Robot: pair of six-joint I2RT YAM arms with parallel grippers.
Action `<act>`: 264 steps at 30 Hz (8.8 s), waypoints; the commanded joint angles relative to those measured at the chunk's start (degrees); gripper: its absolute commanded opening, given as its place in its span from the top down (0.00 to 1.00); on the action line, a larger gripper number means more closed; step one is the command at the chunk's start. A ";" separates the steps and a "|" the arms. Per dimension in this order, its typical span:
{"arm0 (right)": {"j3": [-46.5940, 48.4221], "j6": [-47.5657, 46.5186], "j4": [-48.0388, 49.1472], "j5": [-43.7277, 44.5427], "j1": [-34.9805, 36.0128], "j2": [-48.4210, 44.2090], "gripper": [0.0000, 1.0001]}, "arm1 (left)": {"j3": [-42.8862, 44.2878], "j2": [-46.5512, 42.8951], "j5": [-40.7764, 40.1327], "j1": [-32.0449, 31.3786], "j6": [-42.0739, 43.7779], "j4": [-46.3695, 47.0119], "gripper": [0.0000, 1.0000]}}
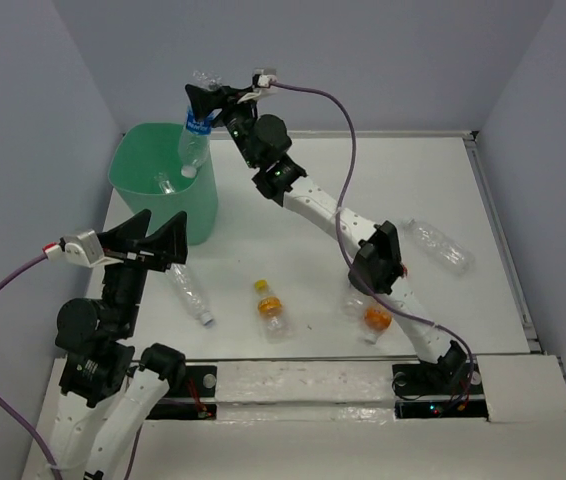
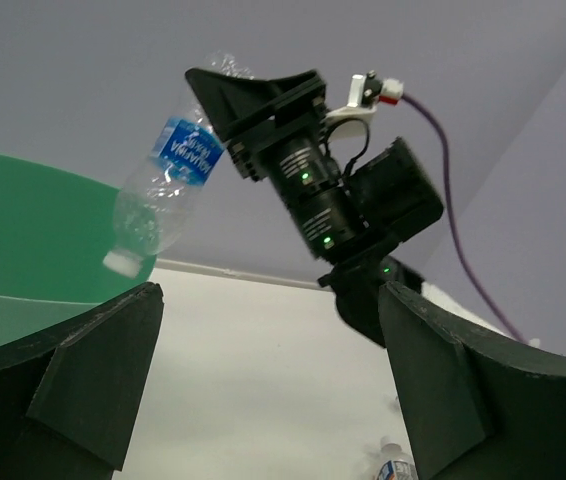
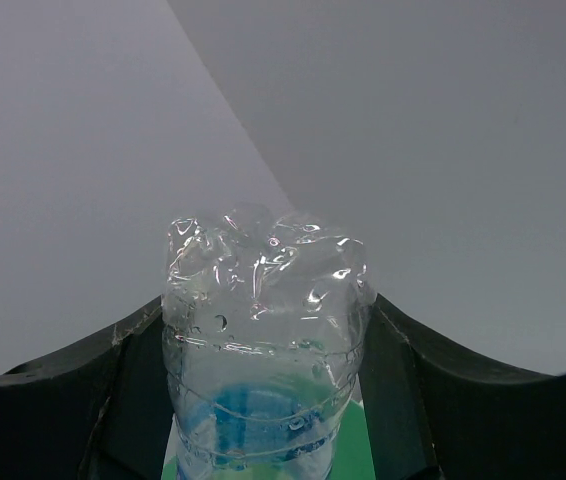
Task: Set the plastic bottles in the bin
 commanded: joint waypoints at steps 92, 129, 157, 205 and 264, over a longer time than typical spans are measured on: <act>-96.37 0.33 -17.80 -6.95 1.56 -74.00 0.01 | -6.51 52.94 -6.76 18.30 -16.66 -19.21 0.37; -90.13 7.63 -28.88 -7.13 16.77 -44.82 0.00 | 50.00 51.08 -19.92 13.47 2.05 0.36 0.58; -80.67 -0.28 -29.41 -0.81 17.82 -48.68 0.66 | 32.78 56.22 -23.91 13.56 10.52 18.68 0.01; -1.97 -18.49 -3.83 -8.98 8.15 -2.69 0.05 | -2.81 -2.25 -13.26 9.69 -4.00 -0.22 0.01; -65.61 -27.18 -62.37 21.87 -40.63 -23.72 0.11 | -2.64 -7.26 -14.57 -12.28 2.41 -0.40 0.01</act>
